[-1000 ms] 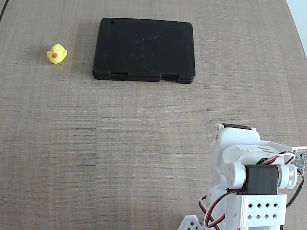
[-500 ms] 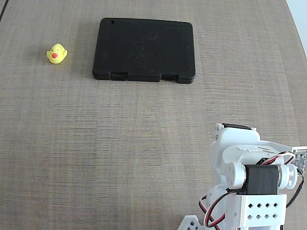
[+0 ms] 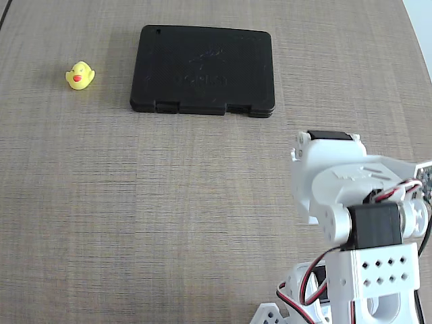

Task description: Grasp a duck and put it on the black surface.

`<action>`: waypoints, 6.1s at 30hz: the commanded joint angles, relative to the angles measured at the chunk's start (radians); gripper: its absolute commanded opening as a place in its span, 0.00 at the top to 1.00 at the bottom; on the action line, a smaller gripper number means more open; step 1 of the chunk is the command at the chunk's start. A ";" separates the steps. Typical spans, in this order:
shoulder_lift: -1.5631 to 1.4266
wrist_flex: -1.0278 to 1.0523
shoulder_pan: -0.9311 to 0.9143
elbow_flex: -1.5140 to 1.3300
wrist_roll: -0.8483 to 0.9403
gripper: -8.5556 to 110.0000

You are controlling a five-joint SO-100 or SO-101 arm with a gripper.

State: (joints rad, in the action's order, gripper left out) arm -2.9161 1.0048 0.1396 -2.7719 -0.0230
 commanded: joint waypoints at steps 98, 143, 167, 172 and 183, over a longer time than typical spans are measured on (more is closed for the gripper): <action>2.385 -0.034 0.600 2.191 -0.009 0.85; 1.618 0.209 0.126 1.671 0.005 0.92; 1.635 0.003 0.216 1.468 -0.006 0.92; 1.666 0.002 0.206 1.468 -0.002 0.92; 1.730 -0.060 0.209 1.456 0.002 0.92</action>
State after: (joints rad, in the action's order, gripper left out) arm -1.1781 0.9771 0.3451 -1.3177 -0.0261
